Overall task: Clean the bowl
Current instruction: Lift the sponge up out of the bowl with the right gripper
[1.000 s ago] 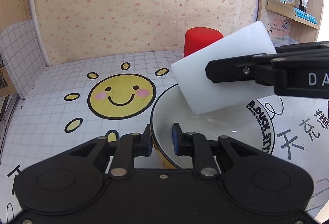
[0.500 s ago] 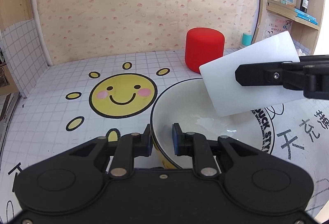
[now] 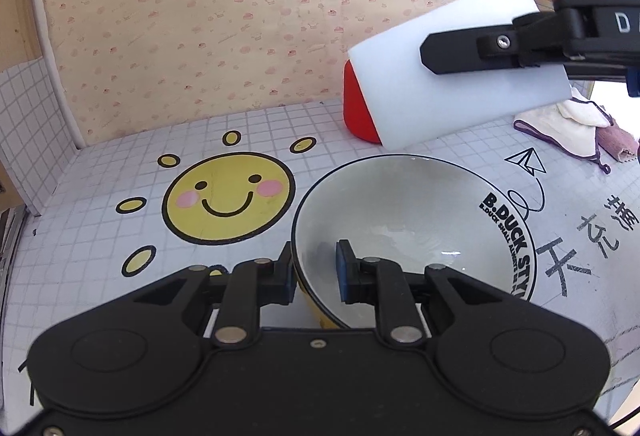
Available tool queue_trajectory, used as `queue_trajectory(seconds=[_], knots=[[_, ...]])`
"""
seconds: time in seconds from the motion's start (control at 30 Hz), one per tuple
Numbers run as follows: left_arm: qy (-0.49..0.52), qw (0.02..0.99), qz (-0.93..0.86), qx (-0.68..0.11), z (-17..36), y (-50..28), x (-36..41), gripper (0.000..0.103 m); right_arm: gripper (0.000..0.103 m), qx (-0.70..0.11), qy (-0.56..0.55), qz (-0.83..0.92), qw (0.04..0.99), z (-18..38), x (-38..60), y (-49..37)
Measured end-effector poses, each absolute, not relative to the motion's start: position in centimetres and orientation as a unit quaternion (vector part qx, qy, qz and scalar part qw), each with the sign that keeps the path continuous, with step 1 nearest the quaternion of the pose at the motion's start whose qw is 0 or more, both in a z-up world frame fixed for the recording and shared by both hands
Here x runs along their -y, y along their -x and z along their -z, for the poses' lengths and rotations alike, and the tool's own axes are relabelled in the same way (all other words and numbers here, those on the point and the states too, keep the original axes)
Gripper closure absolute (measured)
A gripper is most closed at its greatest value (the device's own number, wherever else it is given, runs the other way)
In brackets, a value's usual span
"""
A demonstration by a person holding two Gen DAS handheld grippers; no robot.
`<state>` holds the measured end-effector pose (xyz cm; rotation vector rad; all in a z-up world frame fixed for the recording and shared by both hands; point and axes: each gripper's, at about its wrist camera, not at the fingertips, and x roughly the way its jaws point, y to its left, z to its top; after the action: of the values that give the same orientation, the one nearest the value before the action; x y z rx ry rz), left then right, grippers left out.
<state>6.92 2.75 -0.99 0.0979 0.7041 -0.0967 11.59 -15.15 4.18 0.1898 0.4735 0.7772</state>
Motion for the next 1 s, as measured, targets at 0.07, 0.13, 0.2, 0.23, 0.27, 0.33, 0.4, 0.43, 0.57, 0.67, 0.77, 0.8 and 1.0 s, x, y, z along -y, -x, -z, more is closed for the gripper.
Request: queue_trajectory(seconds=[0.07,0.13,0.2,0.23,0.27,0.33,0.4,0.43,0.57,0.67,0.77,0.8,1.0], knots=[[-0.053,0.936,0.052,-0.343,1.0,-7.0,-2.8,0.079,0.083,-0.224,-0.094,-0.375,0.895,-4.3,15.1,-12.0],[-0.054,0.936,0.059,-0.344,1.0,-7.2,-3.0,0.078,0.083,-0.222,-0.098,-0.379,0.893,-4.2,14.9,-12.8],[-0.058,0.935,0.066,-0.344,1.0,-7.4,-3.1,0.078,0.083,-0.226,-0.099,-0.384,0.890,-3.9,14.6,-13.5],[-0.062,0.934,0.074,-0.343,1.0,-7.5,-3.2,0.078,0.083,-0.229,-0.100,-0.389,0.887,-3.8,14.4,-13.8],[-0.064,0.934,0.081,-0.343,1.0,-7.6,-3.4,0.078,0.083,-0.233,-0.100,-0.395,0.883,-3.6,14.2,-14.1],[-0.064,0.932,0.095,-0.343,1.0,-7.8,-3.8,0.078,0.083,-0.242,-0.101,-0.406,0.876,-3.1,13.6,-14.7],[-0.070,0.931,0.104,-0.344,0.9,-7.9,-3.9,0.078,0.083,-0.246,-0.098,-0.411,0.873,-2.8,13.3,-15.0],[-0.072,0.930,0.108,-0.344,0.9,-8.0,-3.9,0.078,0.083,-0.248,-0.099,-0.415,0.870,-2.6,13.1,-15.2],[-0.072,0.929,0.114,-0.345,0.9,-8.2,-4.0,0.077,0.083,-0.254,-0.092,-0.427,0.863,-2.2,12.6,-15.9],[-0.078,0.929,0.110,-0.345,1.0,-8.1,-3.6,0.074,0.083,-0.261,-0.088,-0.430,0.859,-1.9,12.3,-16.5],[-0.079,0.929,0.108,-0.344,1.0,-8.1,-3.5,0.073,0.083,-0.268,-0.087,-0.439,0.853,-1.5,12.1,-16.8],[-0.077,0.929,0.109,-0.344,1.0,-8.1,-3.6,0.073,0.083,-0.269,-0.086,-0.441,0.852,-1.5,12.0,-16.9],[-0.070,0.929,0.113,-0.345,1.0,-8.4,-4.0,0.073,0.083,-0.268,-0.077,-0.448,0.849,-1.3,11.9,-17.3]])
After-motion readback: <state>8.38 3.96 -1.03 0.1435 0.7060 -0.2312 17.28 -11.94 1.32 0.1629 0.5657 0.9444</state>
